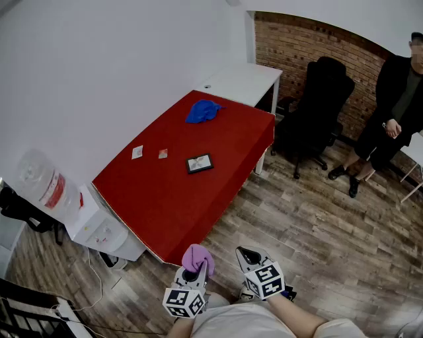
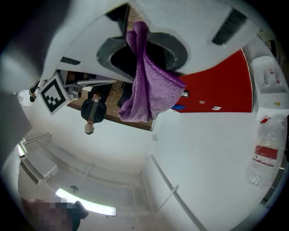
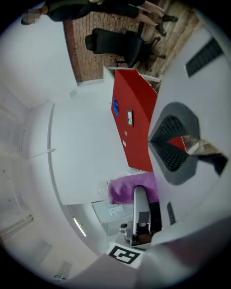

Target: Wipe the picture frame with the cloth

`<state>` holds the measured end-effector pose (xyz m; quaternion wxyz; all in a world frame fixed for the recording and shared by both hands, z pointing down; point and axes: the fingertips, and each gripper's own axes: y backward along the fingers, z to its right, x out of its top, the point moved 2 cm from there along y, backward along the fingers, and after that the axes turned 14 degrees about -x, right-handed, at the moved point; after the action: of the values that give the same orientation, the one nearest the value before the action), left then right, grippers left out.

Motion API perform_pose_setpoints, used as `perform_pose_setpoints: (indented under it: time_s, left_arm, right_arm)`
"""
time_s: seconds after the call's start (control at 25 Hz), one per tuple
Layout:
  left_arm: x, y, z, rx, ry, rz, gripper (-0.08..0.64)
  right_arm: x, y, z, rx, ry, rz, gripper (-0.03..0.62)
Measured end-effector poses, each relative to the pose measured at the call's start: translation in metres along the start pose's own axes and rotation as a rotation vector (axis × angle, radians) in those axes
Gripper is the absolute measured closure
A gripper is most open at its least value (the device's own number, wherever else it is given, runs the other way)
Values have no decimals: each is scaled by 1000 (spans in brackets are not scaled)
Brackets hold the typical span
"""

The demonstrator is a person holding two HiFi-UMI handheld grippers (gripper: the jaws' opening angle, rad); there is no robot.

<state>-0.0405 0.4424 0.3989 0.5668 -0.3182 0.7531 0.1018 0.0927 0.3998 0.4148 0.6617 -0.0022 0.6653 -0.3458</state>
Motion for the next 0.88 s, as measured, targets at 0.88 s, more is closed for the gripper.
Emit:
perform_pose_setpoints:
  time_s: [0.88]
  left_arm:
    - [80, -129, -172, -99, -21, -17, 495]
  right_arm:
    - [93, -190, 28, -77, -16, -4, 588]
